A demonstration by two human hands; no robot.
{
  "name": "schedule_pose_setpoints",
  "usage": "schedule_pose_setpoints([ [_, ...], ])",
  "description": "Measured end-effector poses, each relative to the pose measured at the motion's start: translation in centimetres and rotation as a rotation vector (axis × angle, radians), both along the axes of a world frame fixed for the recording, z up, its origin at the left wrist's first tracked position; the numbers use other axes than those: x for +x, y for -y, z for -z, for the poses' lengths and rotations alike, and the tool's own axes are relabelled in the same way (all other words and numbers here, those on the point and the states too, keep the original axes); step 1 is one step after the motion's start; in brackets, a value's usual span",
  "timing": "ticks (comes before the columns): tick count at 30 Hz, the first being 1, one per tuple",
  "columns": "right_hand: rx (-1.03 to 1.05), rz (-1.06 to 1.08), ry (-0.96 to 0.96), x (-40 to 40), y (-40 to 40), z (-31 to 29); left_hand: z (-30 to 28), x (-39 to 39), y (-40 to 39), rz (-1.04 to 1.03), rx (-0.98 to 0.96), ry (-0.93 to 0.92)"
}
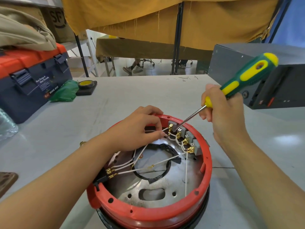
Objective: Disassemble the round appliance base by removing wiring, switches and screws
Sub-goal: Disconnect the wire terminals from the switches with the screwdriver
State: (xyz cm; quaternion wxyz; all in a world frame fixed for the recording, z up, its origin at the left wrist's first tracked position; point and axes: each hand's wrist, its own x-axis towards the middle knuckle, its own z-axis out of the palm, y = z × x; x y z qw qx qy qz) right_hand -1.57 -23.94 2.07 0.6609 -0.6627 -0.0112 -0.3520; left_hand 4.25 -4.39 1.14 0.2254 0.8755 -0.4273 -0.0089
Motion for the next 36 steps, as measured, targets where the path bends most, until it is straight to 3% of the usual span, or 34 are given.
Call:
schedule_pose_setpoints([
  [6,0.060,0.012,0.072,0.0,0.4,-0.5,0.0,0.0,0.0,0.004,0.004,0.012],
  [27,-0.353,-0.012,0.129,-1.2,-0.3,-1.1,0.0,-0.2,0.0,-0.005,0.002,-0.003],
  [36,-0.008,-0.011,0.027,0.1,0.5,-0.8,0.0,-0.2,0.1,-0.008,0.007,0.005],
])
